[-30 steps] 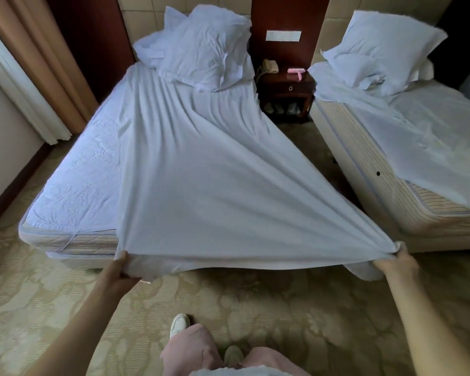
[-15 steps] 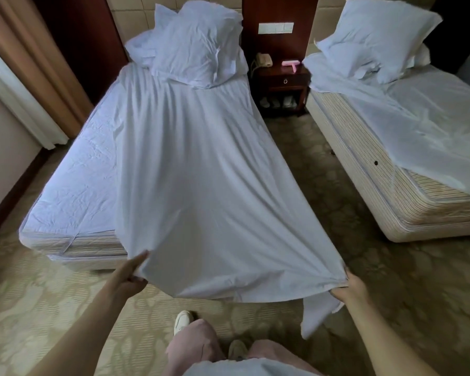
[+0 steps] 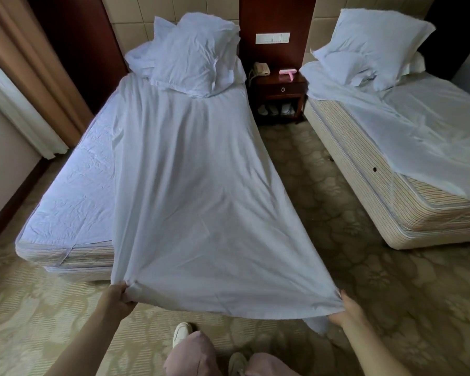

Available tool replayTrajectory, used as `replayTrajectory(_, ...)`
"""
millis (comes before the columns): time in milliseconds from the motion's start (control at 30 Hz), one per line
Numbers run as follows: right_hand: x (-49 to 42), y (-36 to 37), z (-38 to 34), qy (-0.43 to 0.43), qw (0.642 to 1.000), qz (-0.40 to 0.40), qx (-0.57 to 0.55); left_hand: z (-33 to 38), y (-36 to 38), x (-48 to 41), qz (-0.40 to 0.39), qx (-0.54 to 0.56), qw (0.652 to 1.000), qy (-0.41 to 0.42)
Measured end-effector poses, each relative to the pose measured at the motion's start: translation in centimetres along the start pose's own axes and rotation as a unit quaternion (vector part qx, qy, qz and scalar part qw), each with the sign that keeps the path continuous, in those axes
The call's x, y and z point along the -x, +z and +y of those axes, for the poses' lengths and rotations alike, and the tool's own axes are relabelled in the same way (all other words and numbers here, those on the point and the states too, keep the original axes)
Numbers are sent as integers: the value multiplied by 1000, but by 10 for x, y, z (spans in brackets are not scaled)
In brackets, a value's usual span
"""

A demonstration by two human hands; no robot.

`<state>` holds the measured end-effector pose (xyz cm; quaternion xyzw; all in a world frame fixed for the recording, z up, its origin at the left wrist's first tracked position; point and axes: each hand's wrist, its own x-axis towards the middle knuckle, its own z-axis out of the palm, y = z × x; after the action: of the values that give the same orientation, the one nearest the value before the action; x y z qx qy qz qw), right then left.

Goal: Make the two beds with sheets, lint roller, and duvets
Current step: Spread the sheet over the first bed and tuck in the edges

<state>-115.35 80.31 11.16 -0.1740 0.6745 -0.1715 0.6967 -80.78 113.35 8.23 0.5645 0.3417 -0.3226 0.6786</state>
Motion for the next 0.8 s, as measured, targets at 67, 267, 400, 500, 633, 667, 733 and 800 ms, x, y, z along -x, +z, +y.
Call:
replayTrajectory(67, -4, -2, 6, 28, 997, 36, -56, -1, -4, 2, 16, -37, 999, 18)
replayTrajectory(267, -23, 5, 19, 147, 986, 43, -66, -14, -14, 3, 51, -76, 995, 40)
replayTrajectory(400, -21, 41, 33, 127, 988, -85, 25, -25, -2, 15, -1, -75, 997, 12)
replayTrajectory(500, -1, 90, 50, 119, 961, -200, 149, -30, 15, 31, -69, -54, 996, -6)
replayTrajectory(633, 44, 157, 101, 187, 853, -324, 363, -34, 27, 38, -124, -19, 991, -37)
replayTrajectory(667, 53, 171, 116, 215, 830, -343, 385, -34, 29, 40, -130, -12, 991, -41)
replayTrajectory(733, 65, 191, 146, 261, 814, -355, 378, -35, 32, 41, -168, 10, 984, -51)
replayTrajectory(800, 73, 206, 169, 282, 846, -338, 301, -35, 31, 44, -193, 29, 978, -70)
